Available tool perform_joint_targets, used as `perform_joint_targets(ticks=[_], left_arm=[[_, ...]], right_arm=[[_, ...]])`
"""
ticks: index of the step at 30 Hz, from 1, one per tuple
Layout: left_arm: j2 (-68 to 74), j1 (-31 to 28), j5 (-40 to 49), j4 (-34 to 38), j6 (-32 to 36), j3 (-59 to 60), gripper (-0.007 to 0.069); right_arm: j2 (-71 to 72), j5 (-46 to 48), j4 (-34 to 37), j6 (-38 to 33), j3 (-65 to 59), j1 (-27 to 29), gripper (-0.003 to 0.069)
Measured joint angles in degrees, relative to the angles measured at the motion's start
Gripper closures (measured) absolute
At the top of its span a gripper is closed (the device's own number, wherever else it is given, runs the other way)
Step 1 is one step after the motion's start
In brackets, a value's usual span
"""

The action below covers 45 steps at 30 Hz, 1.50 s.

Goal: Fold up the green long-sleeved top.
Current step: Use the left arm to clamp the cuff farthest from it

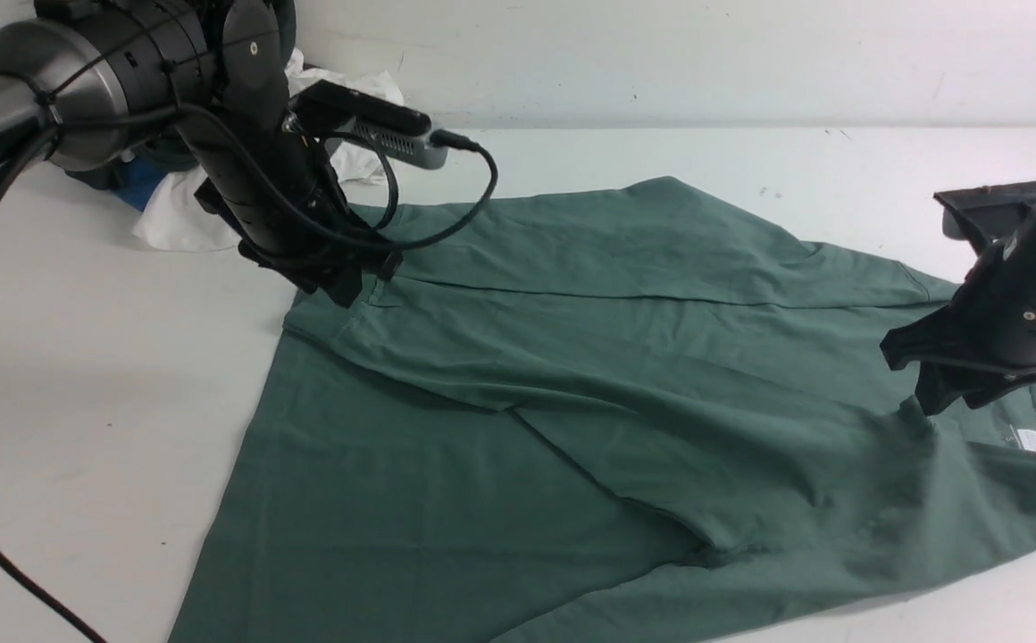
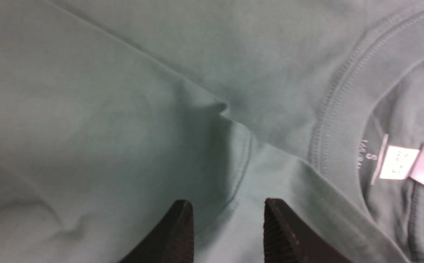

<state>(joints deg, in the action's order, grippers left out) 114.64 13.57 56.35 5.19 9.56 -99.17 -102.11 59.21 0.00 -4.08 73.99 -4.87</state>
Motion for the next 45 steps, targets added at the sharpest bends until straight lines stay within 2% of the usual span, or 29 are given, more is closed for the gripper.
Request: perform_joint_targets(ticks=[3,10,13,21,33,35,38,43,45], left_arm=[[2.61,-1.02,-2.09,0.9,-1.45,-3.05,0.0365],[14.89,-3.99,-7.45,3.68,-3.05,-16.83,0.0161],[19.06,-4.5,-8.84,3.84,-3.13,-20.75,0.0115],[26.88,-5.24,-13.61,3.97,-4.56,-25.39,0.0104],[28.72,-5.34,-20.65,2.37,-4.62,-25.49,0.0104],[28.77,-5.34,-20.65,2.01,-4.62,-25.52,0.0109],[28.77,-5.36,-20.41,1.89,-4.74,-25.52,0.0169],[28.83,-5.41,-19.89,1.74,-4.74,-25.52,0.0368],[28.83,-5.41,-19.72,1.74,-4.74,-25.52,0.0419]], right_arm=[[0.0,0.0,1.57,-1.29,0.0,0.0,0.0396],[0.0,0.36,5.57,-4.89,0.0,0.0,0.0396],[0.0,0.46,5.69,-5.04,0.0,0.0,0.0396],[0.0,0.51,5.76,-5.3,0.0,0.0,0.0396],[0.0,0.51,5.96,-5.51,0.0,0.0,0.0396],[0.0,0.51,5.96,-5.51,0.0,0.0,0.0396],[0.0,0.46,6.0,-5.51,0.0,0.0,0.0396],[0.0,0.35,6.0,-5.51,0.0,0.0,0.0396],[0.0,0.35,6.0,-5.51,0.0,0.0,0.0396]])
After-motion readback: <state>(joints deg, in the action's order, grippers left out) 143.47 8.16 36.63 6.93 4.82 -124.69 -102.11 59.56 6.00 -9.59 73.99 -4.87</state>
